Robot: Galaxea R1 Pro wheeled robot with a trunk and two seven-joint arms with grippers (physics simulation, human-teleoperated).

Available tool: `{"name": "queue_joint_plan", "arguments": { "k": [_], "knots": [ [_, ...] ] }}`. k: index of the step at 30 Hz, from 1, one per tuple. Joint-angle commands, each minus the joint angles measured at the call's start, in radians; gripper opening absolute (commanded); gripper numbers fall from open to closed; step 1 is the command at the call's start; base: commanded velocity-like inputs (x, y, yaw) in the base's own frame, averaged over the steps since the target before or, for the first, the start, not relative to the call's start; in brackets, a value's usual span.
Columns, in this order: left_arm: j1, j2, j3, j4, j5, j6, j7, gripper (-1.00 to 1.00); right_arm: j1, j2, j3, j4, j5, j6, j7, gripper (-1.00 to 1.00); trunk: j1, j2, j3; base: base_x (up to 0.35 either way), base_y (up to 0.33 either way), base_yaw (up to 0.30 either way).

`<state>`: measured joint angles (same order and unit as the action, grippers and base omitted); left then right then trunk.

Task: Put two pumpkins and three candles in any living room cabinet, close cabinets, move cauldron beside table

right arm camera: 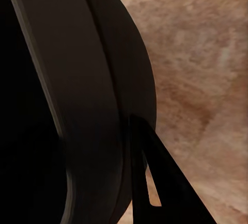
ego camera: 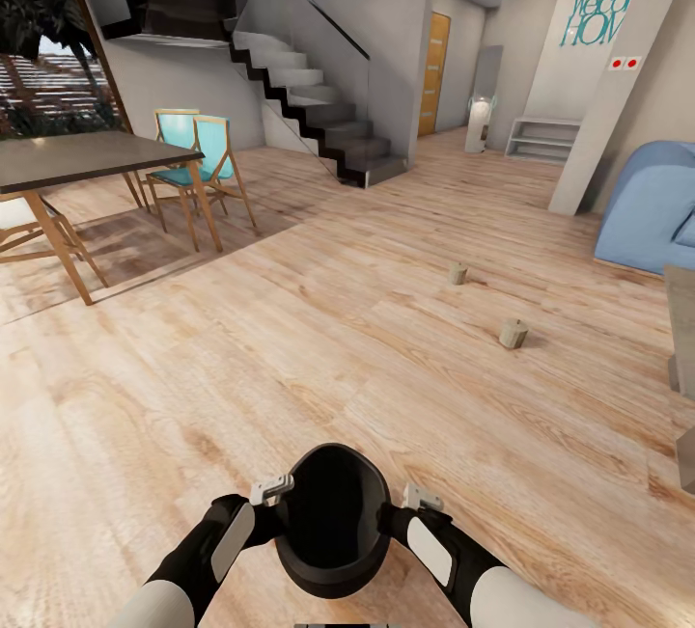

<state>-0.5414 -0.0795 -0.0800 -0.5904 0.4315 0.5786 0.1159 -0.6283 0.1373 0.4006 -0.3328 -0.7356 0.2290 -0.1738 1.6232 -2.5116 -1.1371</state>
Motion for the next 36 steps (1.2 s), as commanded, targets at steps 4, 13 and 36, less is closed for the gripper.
{"name": "queue_joint_plan", "arguments": {
  "k": [4, 13, 36],
  "knots": [
    [0.0, 0.001, -0.004, -0.002, 0.003, 0.004, 0.01, -1.0, -0.001, -0.001, 0.007, -0.003, -0.011, 0.003, -0.007, -1.0, 0.0, 0.0, -0.001, 0.0, 0.0, 0.0],
    [0.0, 0.001, -0.004, -0.001, 0.005, 0.005, 0.01, -1.0, -0.001, -0.001, 0.007, -0.003, -0.011, 0.003, -0.007, -1.0, 0.0, 0.0, -0.001, 0.0, 0.0, 0.0],
    [0.001, 0.001, -0.002, -0.002, 0.006, -0.021, 0.009, -1.0, -0.001, -0.002, 0.007, -0.005, -0.011, 0.003, -0.007, -1.0, 0.0, 0.0, -0.001, 0.0, 0.0, 0.0]
  ]
}}
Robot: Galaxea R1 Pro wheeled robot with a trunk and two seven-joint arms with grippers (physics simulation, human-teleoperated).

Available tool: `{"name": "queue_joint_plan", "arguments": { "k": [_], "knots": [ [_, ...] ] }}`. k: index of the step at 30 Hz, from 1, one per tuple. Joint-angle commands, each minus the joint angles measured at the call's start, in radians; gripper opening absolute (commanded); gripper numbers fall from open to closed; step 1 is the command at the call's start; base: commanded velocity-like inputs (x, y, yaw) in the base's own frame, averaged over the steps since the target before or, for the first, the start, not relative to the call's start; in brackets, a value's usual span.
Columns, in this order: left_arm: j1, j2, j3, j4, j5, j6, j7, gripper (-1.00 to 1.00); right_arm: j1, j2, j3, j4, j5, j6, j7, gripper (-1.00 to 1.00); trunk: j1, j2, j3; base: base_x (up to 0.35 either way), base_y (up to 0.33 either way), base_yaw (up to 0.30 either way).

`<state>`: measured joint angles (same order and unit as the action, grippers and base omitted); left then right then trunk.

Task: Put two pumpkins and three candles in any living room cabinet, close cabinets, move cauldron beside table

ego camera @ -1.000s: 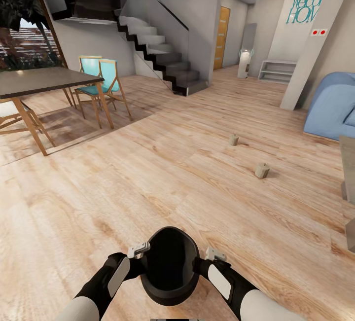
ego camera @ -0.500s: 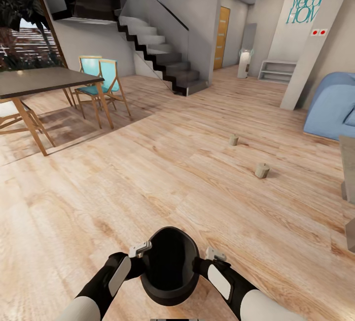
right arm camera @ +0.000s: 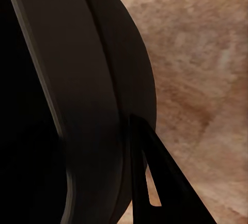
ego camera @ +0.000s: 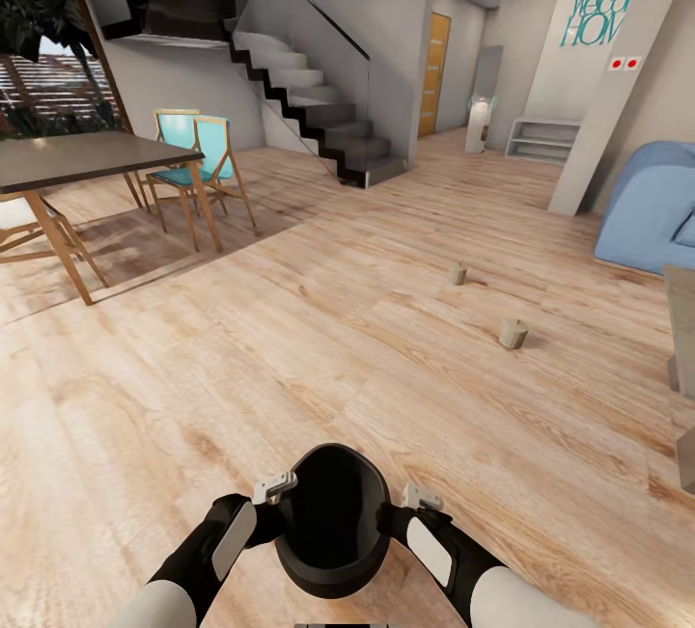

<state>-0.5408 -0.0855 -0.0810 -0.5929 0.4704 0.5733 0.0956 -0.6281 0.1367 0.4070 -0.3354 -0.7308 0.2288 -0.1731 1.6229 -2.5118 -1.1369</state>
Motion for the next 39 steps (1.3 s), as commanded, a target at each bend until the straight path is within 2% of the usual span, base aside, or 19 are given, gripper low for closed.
{"name": "queue_joint_plan", "arguments": {
  "k": [1, 10, 27, 32, 39],
  "knots": [
    [0.001, 0.007, -0.001, 0.001, -0.033, -0.016, 0.029, -1.0, -0.001, -0.001, 0.001, -0.002, -0.016, 0.003, -0.008, -1.0, 0.0, 0.0, -0.001, 0.0, 0.0, 0.0],
    [0.001, 0.007, -0.002, 0.001, -0.033, -0.016, 0.029, -1.0, -0.001, -0.002, 0.001, -0.002, -0.016, 0.003, -0.008, -1.0, 0.0, 0.0, -0.001, 0.0, 0.0, 0.0],
    [0.001, 0.009, -0.002, 0.006, -0.032, -0.016, 0.029, -1.0, -0.001, -0.003, 0.0, -0.013, -0.016, 0.0, -0.004, -1.0, -0.008, 0.004, 0.065, 0.0, 0.0, 0.0],
    [0.001, 0.009, -0.002, 0.007, -0.032, -0.016, 0.029, -1.0, -0.001, -0.006, 0.001, -0.014, -0.016, -0.044, 0.016, -1.0, -0.01, 0.005, 0.084, 0.0, 0.0, 0.0],
    [0.001, 0.009, -0.002, 0.008, -0.032, -0.016, 0.029, -1.0, -0.001, -0.011, 0.001, -0.014, -0.017, -0.05, 0.034, -1.0, -0.013, 0.007, 0.111, 0.0, 0.0, 0.0]
  ]
}}
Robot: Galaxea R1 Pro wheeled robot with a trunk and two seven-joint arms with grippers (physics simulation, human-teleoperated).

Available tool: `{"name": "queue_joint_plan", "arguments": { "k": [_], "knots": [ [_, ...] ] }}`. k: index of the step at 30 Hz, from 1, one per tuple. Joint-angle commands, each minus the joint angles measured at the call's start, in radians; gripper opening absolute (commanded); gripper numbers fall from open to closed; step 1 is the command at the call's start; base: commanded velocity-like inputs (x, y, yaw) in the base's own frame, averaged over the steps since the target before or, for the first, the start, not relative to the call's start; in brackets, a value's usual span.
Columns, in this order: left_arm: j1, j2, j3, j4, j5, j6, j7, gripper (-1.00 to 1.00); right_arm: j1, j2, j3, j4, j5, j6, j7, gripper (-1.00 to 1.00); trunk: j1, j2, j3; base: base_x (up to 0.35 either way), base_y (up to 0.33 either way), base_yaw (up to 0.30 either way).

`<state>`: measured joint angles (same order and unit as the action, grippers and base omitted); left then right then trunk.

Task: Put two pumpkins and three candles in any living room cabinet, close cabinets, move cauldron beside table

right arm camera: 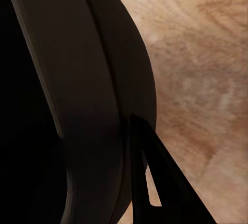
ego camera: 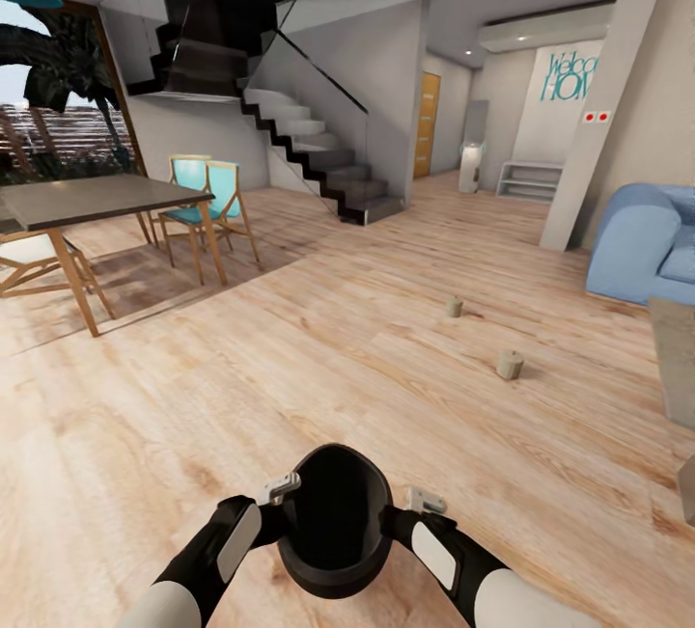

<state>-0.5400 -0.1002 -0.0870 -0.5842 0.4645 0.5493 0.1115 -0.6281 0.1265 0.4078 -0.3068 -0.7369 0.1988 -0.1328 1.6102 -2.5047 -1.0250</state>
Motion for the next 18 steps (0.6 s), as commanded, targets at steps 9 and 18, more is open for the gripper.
{"name": "queue_joint_plan", "arguments": {
  "k": [9, 18],
  "knots": [
    [0.0, 0.023, 0.006, 0.0, -0.026, 0.008, 0.013, -1.0, -0.001, -0.004, 0.0, -0.048, -0.011, -0.025, 0.02, -1.0, -0.004, 0.002, 0.034, 0.0, 0.0, 0.0],
    [0.0, 0.023, 0.006, 0.0, -0.026, 0.008, 0.013, -1.0, -0.001, -0.004, -0.001, -0.064, -0.012, -0.023, 0.019, -1.0, -0.008, 0.004, 0.069, 0.0, 0.0, 0.0]
  ]
}}
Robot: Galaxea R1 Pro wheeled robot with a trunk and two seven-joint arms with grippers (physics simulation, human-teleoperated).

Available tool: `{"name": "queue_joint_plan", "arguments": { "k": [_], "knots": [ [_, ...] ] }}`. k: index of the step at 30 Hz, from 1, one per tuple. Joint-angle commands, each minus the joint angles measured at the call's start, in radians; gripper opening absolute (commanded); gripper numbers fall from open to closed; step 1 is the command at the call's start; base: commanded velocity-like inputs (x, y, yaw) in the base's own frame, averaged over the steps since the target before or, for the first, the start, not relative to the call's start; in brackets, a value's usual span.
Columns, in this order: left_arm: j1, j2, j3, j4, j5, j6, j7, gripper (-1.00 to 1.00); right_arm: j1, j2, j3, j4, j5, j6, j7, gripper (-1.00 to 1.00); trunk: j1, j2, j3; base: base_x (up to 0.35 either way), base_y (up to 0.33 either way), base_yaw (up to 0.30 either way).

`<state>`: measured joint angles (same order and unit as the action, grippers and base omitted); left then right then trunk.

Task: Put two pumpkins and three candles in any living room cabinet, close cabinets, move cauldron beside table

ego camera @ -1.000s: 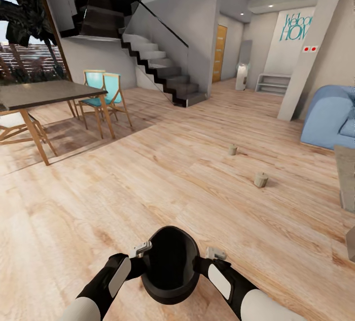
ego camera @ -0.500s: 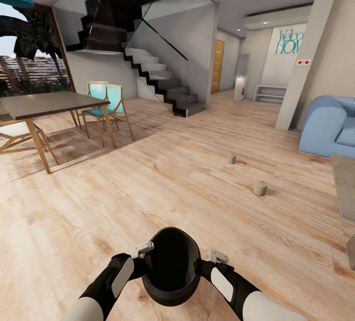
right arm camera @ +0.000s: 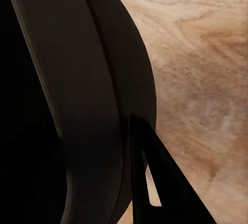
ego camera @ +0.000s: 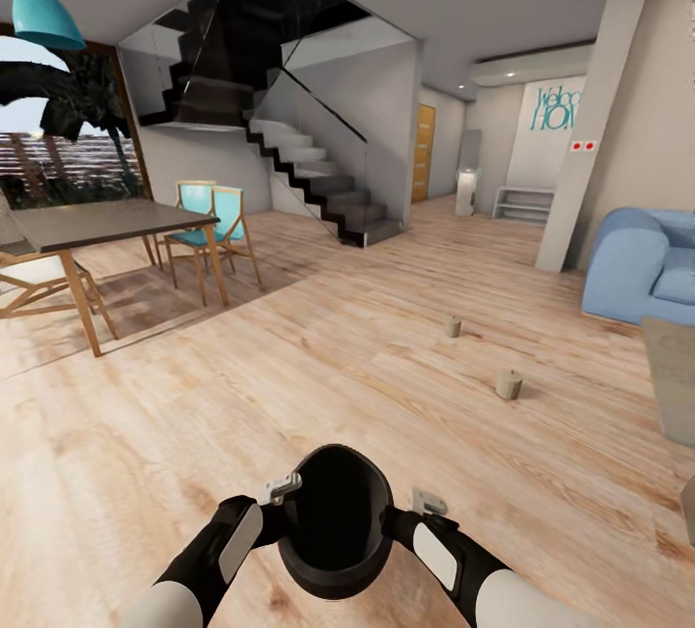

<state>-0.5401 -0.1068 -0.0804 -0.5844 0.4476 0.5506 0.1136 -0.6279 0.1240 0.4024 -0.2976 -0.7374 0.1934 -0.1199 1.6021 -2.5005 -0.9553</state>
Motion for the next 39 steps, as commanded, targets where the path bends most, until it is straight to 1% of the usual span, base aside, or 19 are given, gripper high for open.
{"name": "queue_joint_plan", "arguments": {
  "k": [1, 4, 7, 12, 22, 34, 39],
  "knots": [
    [0.0, 0.03, 0.0, 0.0, -0.009, 0.006, 0.011, -1.0, -0.001, -0.001, 0.005, -0.074, -0.011, -0.017, 0.006, -1.0, -0.001, 0.0, 0.003, 0.0, 0.0, 0.0],
    [0.0, 0.031, 0.0, 0.0, -0.009, 0.006, 0.011, -1.0, -0.001, -0.001, 0.004, -0.074, -0.011, -0.018, 0.006, -1.0, -0.002, 0.0, 0.015, 0.0, 0.0, 0.0],
    [0.0, 0.032, 0.001, 0.0, -0.009, 0.006, 0.01, -1.0, -0.001, -0.001, 0.004, -0.074, -0.011, -0.018, 0.006, -1.0, -0.013, 0.021, 0.024, 0.0, 0.0, -0.019],
    [0.0, 0.032, 0.001, -0.003, -0.009, 0.006, 0.009, -1.0, -0.001, -0.001, 0.004, -0.074, -0.014, -0.017, 0.006, -1.0, -0.013, 0.021, 0.024, 0.0, 0.0, -0.196],
    [0.0, 0.033, 0.002, -0.004, -0.009, 0.006, 0.006, -1.0, -0.001, -0.001, 0.004, -0.074, -0.017, -0.017, 0.006, -1.0, -0.013, 0.021, 0.024, 0.019, 0.016, -0.275],
    [0.0, 0.033, 0.002, -0.001, -0.009, 0.006, 0.006, -1.0, -0.001, -0.001, 0.004, -0.074, -0.021, -0.016, 0.008, -1.0, -0.013, 0.021, 0.024, 0.147, 0.217, -0.283],
    [0.0, 0.033, 0.002, 0.0, -0.009, 0.006, 0.006, -1.0, -0.001, -0.001, 0.004, -0.074, -0.022, -0.016, 0.007, -1.0, -0.013, 0.021, 0.024, 0.245, 0.228, -0.106]
  ]
}}
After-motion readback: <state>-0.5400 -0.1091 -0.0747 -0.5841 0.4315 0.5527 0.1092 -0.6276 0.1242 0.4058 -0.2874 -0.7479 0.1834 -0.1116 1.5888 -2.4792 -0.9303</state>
